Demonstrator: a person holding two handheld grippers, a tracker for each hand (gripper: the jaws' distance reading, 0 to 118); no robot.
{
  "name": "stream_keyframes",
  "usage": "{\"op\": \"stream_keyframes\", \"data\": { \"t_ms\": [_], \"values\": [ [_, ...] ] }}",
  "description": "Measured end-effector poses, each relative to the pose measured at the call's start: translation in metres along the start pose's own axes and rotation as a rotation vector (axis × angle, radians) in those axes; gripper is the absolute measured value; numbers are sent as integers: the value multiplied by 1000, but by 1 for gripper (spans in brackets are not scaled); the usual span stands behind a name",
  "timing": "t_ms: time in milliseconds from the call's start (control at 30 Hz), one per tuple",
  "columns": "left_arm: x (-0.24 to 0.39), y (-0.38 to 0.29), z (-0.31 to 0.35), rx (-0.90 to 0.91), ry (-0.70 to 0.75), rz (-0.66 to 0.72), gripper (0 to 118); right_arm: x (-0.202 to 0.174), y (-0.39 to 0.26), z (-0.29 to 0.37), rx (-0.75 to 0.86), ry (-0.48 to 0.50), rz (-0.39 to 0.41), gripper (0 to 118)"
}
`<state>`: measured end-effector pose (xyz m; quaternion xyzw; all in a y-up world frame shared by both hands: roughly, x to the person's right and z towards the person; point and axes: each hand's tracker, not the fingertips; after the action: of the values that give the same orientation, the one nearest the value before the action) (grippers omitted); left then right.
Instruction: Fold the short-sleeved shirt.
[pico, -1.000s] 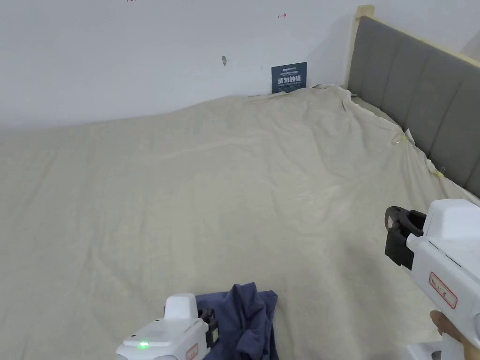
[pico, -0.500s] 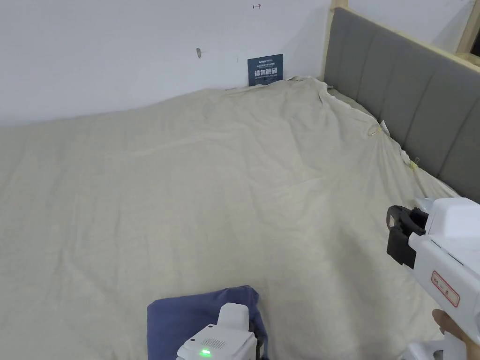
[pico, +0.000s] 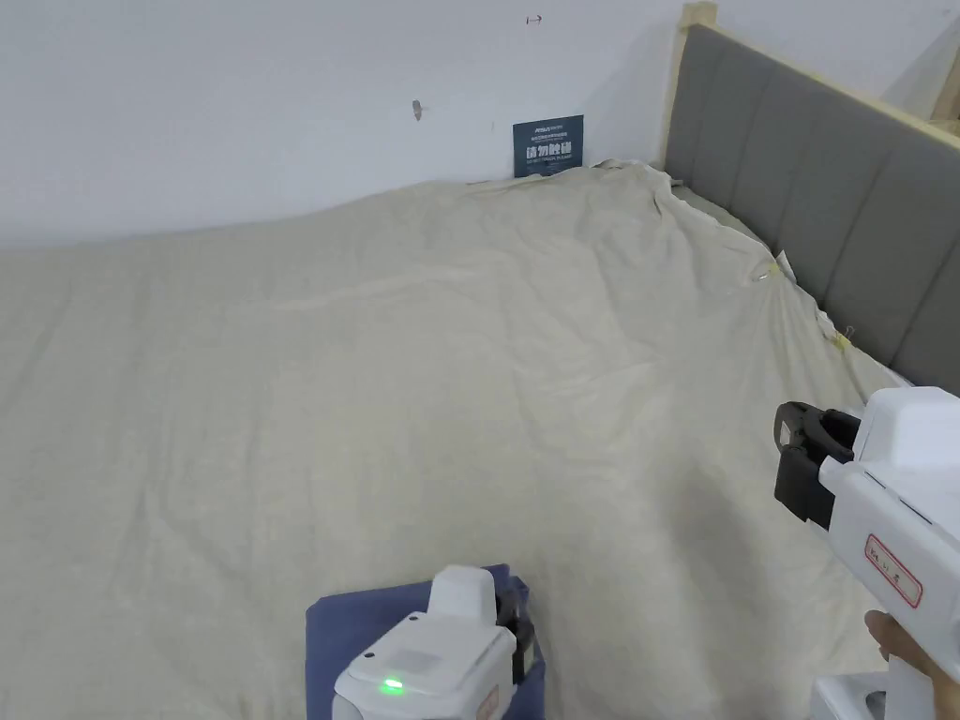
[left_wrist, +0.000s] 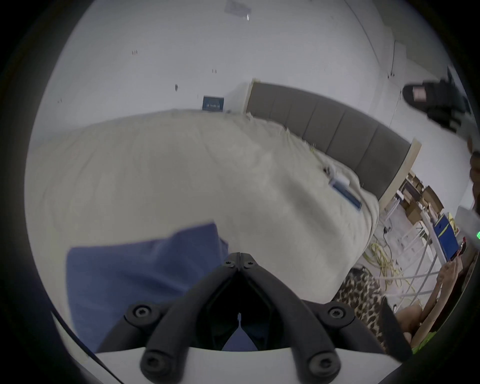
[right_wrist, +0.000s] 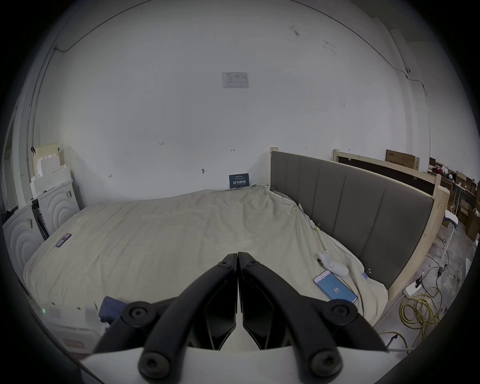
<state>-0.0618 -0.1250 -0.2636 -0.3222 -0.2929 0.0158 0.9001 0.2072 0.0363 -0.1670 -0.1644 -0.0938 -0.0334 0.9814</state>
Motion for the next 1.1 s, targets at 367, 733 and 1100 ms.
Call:
{"op": "stream_keyframes", "data": {
  "t_ms": [367,733,1100],
  "values": [
    [-57,86,98,315,149,-18,0,-30,18,-3,92,79,20,0],
    [-115,111,174,543,449,-34,0,-83,37,3,229,149,44,0],
    [-144,96,220,624,609,-32,0,-111,31,0,294,183,85,0]
  ]
}}
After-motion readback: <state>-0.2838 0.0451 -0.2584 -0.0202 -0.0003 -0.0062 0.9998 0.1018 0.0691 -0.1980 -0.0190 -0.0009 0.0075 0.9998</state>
